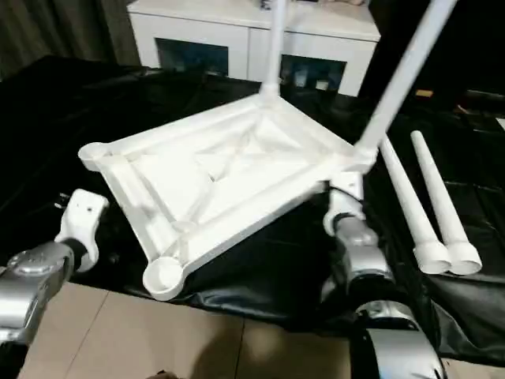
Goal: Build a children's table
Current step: Rotate table base
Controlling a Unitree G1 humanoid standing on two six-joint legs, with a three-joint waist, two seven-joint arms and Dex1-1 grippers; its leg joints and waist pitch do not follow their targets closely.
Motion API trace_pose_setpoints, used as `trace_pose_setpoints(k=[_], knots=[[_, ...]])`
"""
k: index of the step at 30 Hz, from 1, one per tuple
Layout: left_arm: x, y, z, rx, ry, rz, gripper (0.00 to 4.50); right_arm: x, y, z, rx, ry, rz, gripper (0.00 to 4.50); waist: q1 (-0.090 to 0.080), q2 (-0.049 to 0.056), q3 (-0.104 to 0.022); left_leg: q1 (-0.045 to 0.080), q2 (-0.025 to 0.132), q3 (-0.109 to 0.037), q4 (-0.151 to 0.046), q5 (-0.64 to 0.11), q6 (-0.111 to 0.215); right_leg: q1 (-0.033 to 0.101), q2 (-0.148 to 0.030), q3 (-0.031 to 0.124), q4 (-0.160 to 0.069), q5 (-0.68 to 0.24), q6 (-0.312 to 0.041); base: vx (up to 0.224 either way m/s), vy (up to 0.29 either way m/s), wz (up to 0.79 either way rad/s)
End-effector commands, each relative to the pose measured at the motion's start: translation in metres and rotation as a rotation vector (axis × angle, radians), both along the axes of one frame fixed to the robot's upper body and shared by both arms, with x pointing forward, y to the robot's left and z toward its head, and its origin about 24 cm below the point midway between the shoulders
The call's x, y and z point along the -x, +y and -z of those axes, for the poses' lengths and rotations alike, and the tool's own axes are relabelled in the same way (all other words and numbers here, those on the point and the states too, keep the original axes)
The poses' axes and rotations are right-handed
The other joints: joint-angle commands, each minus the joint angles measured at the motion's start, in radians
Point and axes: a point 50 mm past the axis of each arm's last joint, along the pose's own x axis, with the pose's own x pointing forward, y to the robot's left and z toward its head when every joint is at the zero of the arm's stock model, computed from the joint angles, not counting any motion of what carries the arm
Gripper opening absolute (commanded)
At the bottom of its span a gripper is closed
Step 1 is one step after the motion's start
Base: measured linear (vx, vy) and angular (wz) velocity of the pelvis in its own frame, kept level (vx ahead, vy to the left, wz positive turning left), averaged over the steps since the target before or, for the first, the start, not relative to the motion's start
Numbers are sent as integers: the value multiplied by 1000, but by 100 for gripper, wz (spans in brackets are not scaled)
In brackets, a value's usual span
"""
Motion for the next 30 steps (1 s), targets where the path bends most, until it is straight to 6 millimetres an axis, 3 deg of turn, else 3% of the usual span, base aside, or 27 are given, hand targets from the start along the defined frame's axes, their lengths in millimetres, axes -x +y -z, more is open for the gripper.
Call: trace_pose_setpoints(k=[1,4,6,10,11,15,16,18,19,20,25,26,30], knots=[[4,-21,-1,55,22,119,107,-3,20,0,-8,11,-104,389,3,8,-54,14,93,-37,-70,-155,49,39,-136,71,-78,-71,-240,0,0,0],[18,-40,-4,79,50,269,107,-2,42,3,-34,15,-227,389,1,7,-52,12,97,-40,-75,-171,40,39,-137,72,-80,-108,-231,0,0,0],[21,-51,-6,99,54,319,107,-1,50,3,-39,11,-279,389,0,9,-48,17,95,-38,-75,-194,34,33,-134,73,-84,-138,-225,0,0,0],[22,-64,-8,123,52,365,107,1,58,3,-48,8,-333,389,-4,9,-46,15,96,-40,-79,-222,19,34,-137,75,-89,-190,-215,0,0,0],[20,-76,-9,137,44,400,107,2,64,2,-52,1,-374,389,-5,9,-46,13,94,-40,-79,-222,18,35,-136,75,-89,-191,-215,0,0,0],[15,-94,-12,139,23,440,107,5,71,3,-63,-2,-418,389,-6,9,-50,11,94,-40,-77,-192,24,39,-135,76,-87,-153,-211,0,0,0],[13,-98,-13,140,16,445,107,6,72,3,-66,-5,-431,389,-10,13,-50,7,93,-40,-76,-178,28,41,-135,75,-87,-133,-214,0,0,0],[6,-110,-16,148,-11,459,107,10,76,4,-65,-9,-462,389,-9,20,-54,11,93,-39,-71,-159,34,40,-135,75,-84,-95,-218,0,0,0],[5,-114,-18,154,-17,464,107,11,77,5,-65,-11,-473,389,-12,15,-54,6,92,-40,-72,-147,41,45,-133,73,-83,-75,-221,0,0,0],[3,-120,-19,160,-31,475,107,13,79,5,-66,-12,-487,389,-11,20,-57,8,93,-41,-71,-142,41,45,-135,73,-80,-61,-225,0,0,0],[3,-142,-23,198,-78,527,107,24,77,4,-79,-31,-518,389,-14,19,-62,4,95,-41,-65,-89,81,50,-132,71,-72,66,-242,0,0,0],[3,-144,-24,196,-89,532,107,26,73,2,-72,-39,-514,389,-15,24,-61,4,95,-41,-66,-94,88,49,-131,70,-74,69,-246,0,0,0],[1,-144,-33,228,-154,540,107,30,49,-16,-2,-113,-452,389,-7,22,-57,6,96,-41,-66,-114,88,49,-133,71,-83,10,-231,0,0,0]])
